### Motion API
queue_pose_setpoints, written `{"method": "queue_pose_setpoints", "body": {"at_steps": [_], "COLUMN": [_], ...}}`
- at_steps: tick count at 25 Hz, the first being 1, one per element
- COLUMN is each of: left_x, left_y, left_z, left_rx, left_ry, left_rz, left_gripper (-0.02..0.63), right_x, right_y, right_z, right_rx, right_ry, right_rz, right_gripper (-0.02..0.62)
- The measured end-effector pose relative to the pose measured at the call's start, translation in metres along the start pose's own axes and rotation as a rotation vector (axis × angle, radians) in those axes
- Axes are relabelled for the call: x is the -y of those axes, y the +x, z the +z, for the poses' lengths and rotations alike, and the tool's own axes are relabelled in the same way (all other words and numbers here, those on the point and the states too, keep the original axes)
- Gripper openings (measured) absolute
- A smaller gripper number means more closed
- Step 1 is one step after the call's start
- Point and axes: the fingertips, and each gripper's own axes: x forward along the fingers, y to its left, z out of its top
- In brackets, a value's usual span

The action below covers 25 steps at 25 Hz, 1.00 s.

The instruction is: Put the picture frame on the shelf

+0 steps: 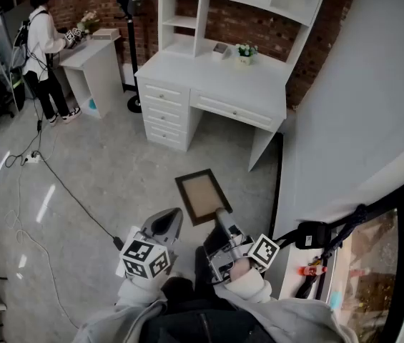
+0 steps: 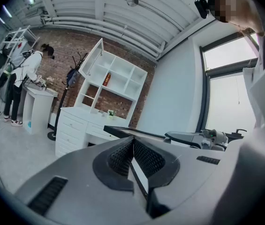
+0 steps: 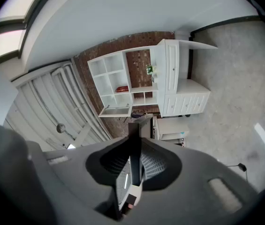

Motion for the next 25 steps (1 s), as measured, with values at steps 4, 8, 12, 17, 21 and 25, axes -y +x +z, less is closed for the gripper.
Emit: {"method": "queue_pose_setpoints", "body": {"at_steps": [4,8,12,17,21,25], "left_x": [0.005,0.000,-0.003,-0.008,-0.018,-0.030], "left_y": [-0.021,-0.032,-0.037,-0.043,-0.042,-0.032], "left_z": [-0.004,-0.001,-0.002,-0.002,-0.005,-0.004], "left_rx": [0.013,0.019,0.018,0.018,0.007,-0.003], "left_ry": [0.018,0.032,0.027,0.030,0.025,0.025], "left_rz": [0.029,0.047,0.048,0.048,0.058,0.067], "left_gripper": [0.005,0.005,0.005,0.005,0.005,0.005], "right_x": [-0.003,-0.012,-0.009,-0.007,-0.010,-0.009], "right_y": [-0.002,0.010,0.015,0.019,0.029,0.043], "right_z": [-0.023,-0.050,-0.067,-0.081,-0.084,-0.079], "right_rx": [-0.086,-0.204,-0.269,-0.291,-0.291,-0.296], "right_ry": [-0.334,-1.010,-1.220,-1.187,-1.191,-1.176], "right_rz": [-0.103,-0.219,-0.245,-0.229,-0.213,-0.205], "right_gripper": [0.069,0.067,0.066,0.066,0.066,0.066]}}
